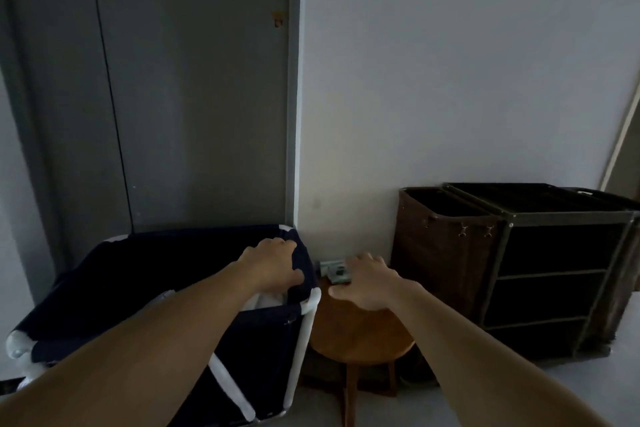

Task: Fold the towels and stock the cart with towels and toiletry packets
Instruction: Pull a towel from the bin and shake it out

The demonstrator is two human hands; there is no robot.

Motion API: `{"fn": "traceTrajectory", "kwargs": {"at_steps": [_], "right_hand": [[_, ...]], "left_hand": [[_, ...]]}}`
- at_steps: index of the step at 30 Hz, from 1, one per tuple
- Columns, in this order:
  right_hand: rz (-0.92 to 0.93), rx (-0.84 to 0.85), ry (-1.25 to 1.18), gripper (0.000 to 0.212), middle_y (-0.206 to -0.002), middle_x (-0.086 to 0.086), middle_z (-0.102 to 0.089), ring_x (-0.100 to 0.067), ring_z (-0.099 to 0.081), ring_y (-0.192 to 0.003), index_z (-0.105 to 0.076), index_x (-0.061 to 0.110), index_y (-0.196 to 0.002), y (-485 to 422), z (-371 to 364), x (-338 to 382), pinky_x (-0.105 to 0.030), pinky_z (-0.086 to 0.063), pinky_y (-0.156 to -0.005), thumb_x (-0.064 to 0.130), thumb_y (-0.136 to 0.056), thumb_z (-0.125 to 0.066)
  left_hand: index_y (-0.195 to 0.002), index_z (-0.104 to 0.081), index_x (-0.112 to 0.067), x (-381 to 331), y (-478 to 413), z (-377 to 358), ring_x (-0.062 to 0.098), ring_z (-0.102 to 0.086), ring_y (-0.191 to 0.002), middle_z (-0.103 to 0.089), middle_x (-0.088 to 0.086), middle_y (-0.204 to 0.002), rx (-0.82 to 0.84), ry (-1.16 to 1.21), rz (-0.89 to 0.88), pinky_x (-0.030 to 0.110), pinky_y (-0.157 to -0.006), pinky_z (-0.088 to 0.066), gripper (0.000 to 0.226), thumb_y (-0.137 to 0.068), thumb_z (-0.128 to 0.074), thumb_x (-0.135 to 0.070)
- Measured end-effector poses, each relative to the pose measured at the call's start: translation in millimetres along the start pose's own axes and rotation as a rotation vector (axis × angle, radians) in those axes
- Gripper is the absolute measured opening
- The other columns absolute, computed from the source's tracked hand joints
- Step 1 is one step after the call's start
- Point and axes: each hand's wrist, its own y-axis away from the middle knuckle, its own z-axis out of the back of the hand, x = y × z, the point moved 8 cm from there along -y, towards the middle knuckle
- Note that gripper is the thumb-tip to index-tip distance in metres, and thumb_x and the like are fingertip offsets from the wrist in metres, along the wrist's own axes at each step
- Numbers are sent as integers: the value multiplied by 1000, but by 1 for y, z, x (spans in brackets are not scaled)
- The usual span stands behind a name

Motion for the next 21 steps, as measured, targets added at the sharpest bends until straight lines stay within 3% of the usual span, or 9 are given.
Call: {"fn": "traceTrajectory", "kwargs": {"at_steps": [5, 12, 21], "right_hand": [[45, 70, -7, 80, -159, -8, -24, -36, -20, -146, -27, 22, -154, -71, -9, -16, -53, -30, -113, 63, -90, -52], [66, 115, 14, 78, -156, -8, -28, -36, -24, -144, -31, 28, -152, -189, -35, -23, -53, -33, -109, 64, -86, -52], [44, 147, 51, 86, -161, -8, -21, -35, -17, -147, -24, 19, -155, -334, -49, -17, -53, -29, -111, 65, -88, -53]], "left_hand": [[-150, -32, -18, 9, -64, -17, 28, -39, -135, -37, 6, -152, 69, -3, 41, 46, -107, -39, 66, -94, -51, -46], [-151, -31, -17, 50, -163, -48, 26, -38, -135, -35, 6, -153, 126, 15, 60, 46, -108, -39, 68, -94, -51, -49], [-146, -37, -16, 130, -289, -66, 26, -43, -131, -42, 6, -148, 113, 108, 74, 44, -104, -41, 66, -92, -52, -51]]}}
